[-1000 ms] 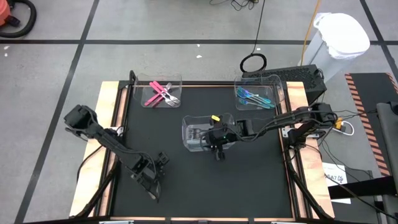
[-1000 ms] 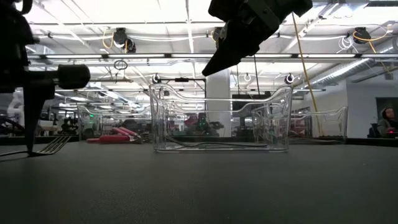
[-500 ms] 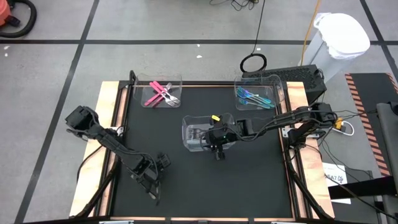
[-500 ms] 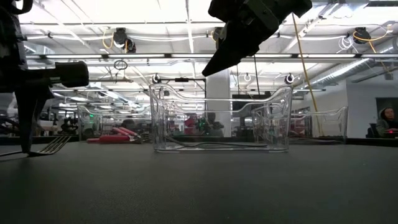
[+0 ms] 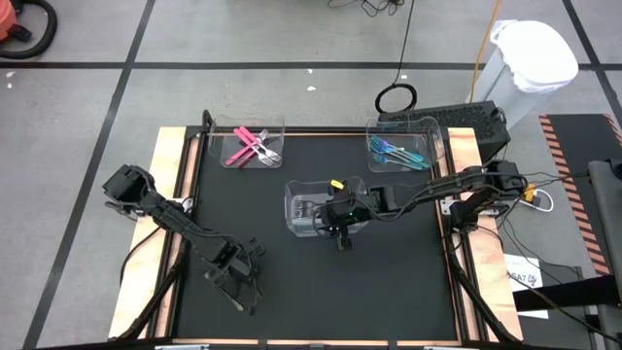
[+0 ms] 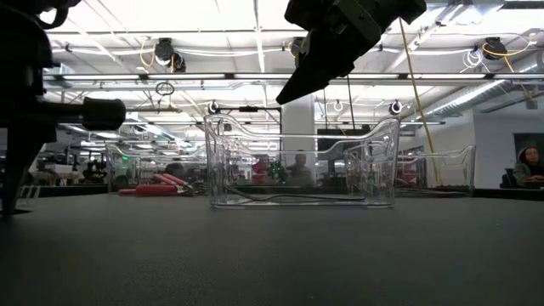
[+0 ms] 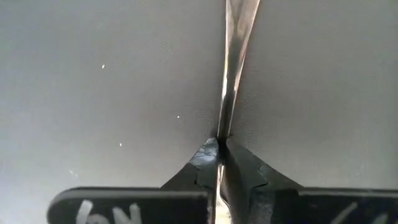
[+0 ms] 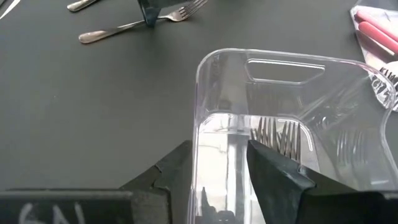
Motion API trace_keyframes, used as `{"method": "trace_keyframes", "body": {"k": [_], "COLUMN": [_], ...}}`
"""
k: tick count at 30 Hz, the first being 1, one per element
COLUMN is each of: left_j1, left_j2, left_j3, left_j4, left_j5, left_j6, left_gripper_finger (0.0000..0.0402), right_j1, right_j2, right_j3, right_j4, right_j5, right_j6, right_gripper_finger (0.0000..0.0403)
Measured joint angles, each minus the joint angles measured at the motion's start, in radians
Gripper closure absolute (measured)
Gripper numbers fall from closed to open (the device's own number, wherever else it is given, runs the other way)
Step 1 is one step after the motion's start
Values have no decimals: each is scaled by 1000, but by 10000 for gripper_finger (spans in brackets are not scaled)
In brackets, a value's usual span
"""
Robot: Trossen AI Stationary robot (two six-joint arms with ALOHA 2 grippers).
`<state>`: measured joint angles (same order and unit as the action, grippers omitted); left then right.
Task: Sort silverware by color (type)
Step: Put the silver fork into the middle transparent bin
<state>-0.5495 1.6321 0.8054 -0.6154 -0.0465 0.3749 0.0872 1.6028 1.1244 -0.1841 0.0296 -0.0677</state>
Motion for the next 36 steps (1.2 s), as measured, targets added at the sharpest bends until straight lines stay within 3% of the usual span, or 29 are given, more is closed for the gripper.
{"method": "trace_keyframes", "body": {"k": [9,16,22,30,36], "left_j1": [2,1,11,21,26], "left_j2": [-55,-174,-317,-473,-506], "left_j3": [41,47,48,49,50], "left_j4": [-52,-54,-45,37,154], "left_j5": [6,17,22,6,-15], "left_j6": [-238,-319,-422,-608,-743], "left_gripper_finger": [397,399,399,400,400], "right_j1": [0,15,82,215,303], "right_j2": [0,0,0,0,0], "right_j3": [0,0,-1,-1,-1], "right_j4": [45,58,199,319,437], "right_j5": [0,3,14,180,312], "right_j6": [-25,-85,-214,-475,-691], "right_gripper_finger": [255,255,255,255,254]}}
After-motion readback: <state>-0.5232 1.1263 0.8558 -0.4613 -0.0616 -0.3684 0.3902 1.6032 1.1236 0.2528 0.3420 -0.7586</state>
